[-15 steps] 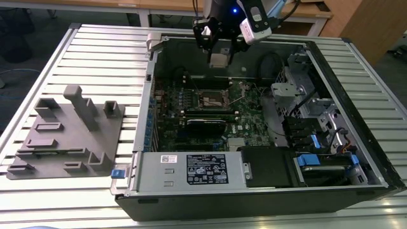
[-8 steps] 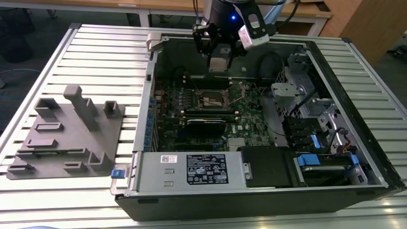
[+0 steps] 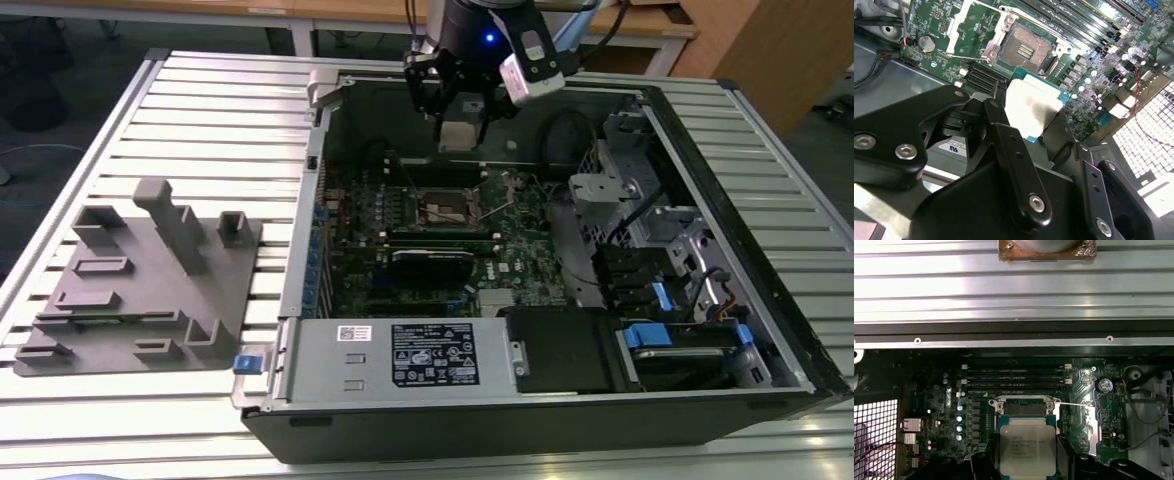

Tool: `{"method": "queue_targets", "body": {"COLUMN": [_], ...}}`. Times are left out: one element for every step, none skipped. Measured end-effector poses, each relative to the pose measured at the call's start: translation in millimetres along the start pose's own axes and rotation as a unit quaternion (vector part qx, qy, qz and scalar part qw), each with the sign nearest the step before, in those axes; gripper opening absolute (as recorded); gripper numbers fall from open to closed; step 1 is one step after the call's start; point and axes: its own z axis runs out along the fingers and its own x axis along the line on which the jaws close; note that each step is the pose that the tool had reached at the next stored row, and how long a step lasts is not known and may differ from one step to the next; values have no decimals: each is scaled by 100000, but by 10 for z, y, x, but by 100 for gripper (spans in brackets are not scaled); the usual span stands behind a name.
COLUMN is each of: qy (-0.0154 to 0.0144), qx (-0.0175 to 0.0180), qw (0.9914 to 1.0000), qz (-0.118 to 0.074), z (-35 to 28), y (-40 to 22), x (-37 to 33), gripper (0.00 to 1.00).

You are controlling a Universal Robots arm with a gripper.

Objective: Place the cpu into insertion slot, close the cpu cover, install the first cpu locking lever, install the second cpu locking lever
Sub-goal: 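Place the cpu into insertion slot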

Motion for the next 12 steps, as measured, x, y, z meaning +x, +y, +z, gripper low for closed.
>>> {"method": "queue_targets", "body": {"qy": [-1, 1, -1, 0, 0, -10, -9, -2, 1, 2, 2, 0], "qx": [0, 0, 0, 1, -2, -22, -17, -4, -3, 1, 3, 0], "qw": [100000, 100000, 100000, 100000, 100000, 100000, 100000, 100000, 100000, 100000, 100000, 100000], "qz": [1, 1, 1, 1, 0, -1, -2, 0, -1, -2, -1, 0], "z": [0, 0, 1, 1, 2, 8, 16, 27, 42, 59, 74, 91], "y": [0, 0, 0, 0, 0, -1, -2, -3, -5, -7, -8, -10], "x": [0, 0, 0, 0, 0, 0, 0, 0, -1, -1, -1, -2], "gripper": [54, 54, 54, 54, 54, 54, 54, 54, 54, 54, 54, 54]}}
